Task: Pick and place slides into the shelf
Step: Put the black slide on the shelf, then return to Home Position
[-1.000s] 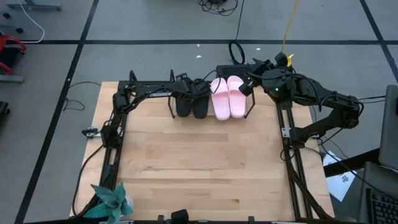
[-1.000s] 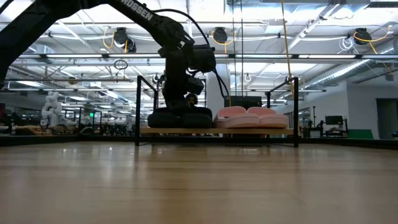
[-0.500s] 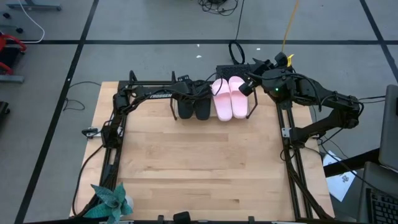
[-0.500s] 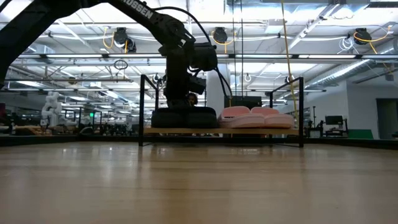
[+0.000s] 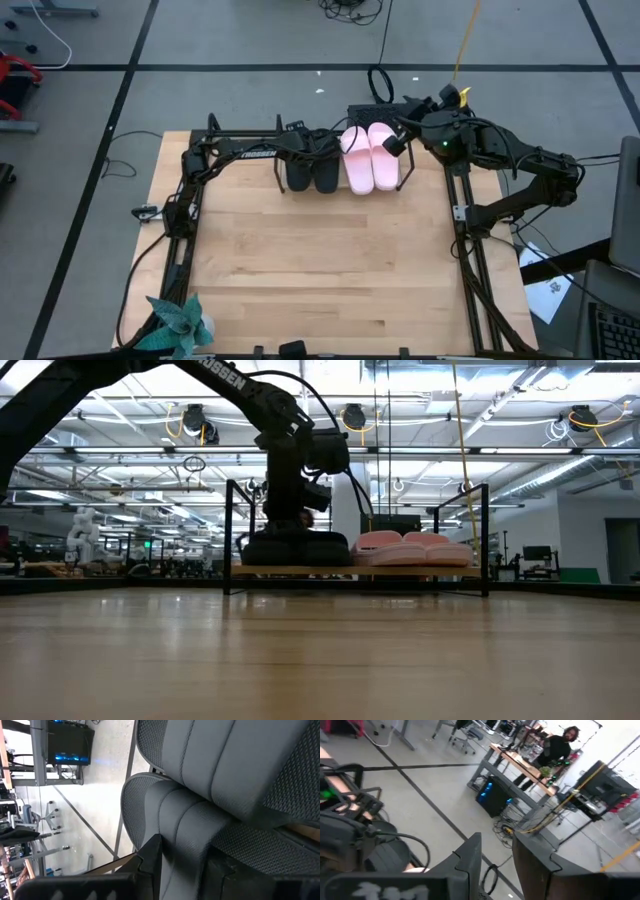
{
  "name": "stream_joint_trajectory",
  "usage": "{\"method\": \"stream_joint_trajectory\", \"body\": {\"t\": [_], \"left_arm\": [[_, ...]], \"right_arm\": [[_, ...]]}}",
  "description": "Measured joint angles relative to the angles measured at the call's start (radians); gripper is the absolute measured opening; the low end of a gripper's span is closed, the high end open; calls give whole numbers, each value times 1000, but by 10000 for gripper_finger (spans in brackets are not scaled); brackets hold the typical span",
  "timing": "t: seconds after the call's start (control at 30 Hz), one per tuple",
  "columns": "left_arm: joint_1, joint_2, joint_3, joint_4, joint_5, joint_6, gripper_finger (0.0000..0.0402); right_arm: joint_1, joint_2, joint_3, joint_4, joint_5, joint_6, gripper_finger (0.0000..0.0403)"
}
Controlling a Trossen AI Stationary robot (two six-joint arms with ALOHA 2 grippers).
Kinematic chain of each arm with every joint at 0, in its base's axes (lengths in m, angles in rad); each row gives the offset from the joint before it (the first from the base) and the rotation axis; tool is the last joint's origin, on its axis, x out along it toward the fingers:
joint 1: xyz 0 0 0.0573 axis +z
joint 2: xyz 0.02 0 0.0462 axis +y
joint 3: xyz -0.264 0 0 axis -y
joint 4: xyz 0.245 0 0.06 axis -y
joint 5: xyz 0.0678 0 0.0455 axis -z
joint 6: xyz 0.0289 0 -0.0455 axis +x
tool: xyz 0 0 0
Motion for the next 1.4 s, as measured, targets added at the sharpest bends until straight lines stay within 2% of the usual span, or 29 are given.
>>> {"method": "stream_joint_trajectory", "body": {"t": [0.57,0.67,0.9,1.0,1.13,1.4], "left_arm": [[0,0,0,-9,0,-2,92],[-1,0,0,-9,1,-2,116],[-19,0,0,-10,-32,34,208],[-28,0,0,-8,-38,42,232],[-37,-8,-1,-11,-45,41,247],[-59,-48,-1,-37,-43,11,251]], "right_arm": [[0,0,0,-3,-4,9,98],[0,0,0,-3,-4,9,98],[0,0,0,-3,-4,9,98],[0,0,0,-2,-4,9,98],[0,0,0,0,-4,9,98],[0,0,0,0,-4,20,98]]}}
